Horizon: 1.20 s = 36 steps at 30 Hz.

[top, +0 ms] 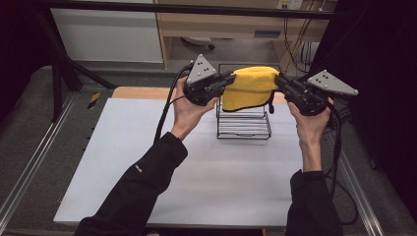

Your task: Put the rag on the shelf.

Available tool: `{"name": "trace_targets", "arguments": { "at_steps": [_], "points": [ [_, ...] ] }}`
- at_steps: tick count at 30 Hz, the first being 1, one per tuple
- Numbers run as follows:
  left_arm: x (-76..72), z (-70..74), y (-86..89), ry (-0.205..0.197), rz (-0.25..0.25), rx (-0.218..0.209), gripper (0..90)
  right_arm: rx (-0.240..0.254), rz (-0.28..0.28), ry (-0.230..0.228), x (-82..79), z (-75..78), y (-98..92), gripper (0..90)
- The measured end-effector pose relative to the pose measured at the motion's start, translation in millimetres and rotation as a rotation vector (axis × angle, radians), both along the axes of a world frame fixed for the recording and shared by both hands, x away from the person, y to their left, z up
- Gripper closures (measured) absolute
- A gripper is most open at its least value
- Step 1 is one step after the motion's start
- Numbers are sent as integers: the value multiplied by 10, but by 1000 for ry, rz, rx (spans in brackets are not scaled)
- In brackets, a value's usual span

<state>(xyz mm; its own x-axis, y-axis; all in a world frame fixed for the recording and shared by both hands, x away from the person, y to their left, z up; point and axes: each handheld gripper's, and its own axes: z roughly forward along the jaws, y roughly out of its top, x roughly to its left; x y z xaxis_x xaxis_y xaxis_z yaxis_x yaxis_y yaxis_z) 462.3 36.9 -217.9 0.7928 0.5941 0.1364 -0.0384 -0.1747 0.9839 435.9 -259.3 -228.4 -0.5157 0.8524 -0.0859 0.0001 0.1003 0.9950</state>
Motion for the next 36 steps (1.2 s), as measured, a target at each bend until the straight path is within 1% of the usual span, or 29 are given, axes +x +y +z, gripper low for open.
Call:
{"name": "trace_targets", "arguments": {
  "at_steps": [5,8,12,16,19,22,27,31,33,34,36],
  "points": [
    [-21,-77,3,18,-1,17,830,-16,5,18,-46,-60,0,822],
    [-32,-135,-3,32,-3,30,828,-13,5,41,-73,-104,2,822],
    [-40,-226,-23,48,2,51,826,-22,6,67,-93,-172,1,820],
    [-48,-319,-32,64,3,68,820,-33,17,88,-101,-247,0,812],
    [-43,-385,-32,83,0,71,812,-32,20,104,-109,-313,-3,806],
    [-40,-437,-37,100,-4,69,803,-31,25,111,-108,-374,-10,798],
    [-42,-507,-39,121,-5,84,783,-34,29,126,-108,-453,-16,776],
    [-45,-535,-28,135,-8,93,778,-24,36,139,-129,-478,-20,711],
    [-49,-545,-23,141,-12,98,777,-20,42,140,-155,-470,-18,650],
    [-51,-548,-20,144,-14,102,771,-15,45,145,-168,-463,-16,603],
    [-52,-564,-22,157,-25,117,754,-16,46,157,-200,-448,-18,540]
  ]
}}
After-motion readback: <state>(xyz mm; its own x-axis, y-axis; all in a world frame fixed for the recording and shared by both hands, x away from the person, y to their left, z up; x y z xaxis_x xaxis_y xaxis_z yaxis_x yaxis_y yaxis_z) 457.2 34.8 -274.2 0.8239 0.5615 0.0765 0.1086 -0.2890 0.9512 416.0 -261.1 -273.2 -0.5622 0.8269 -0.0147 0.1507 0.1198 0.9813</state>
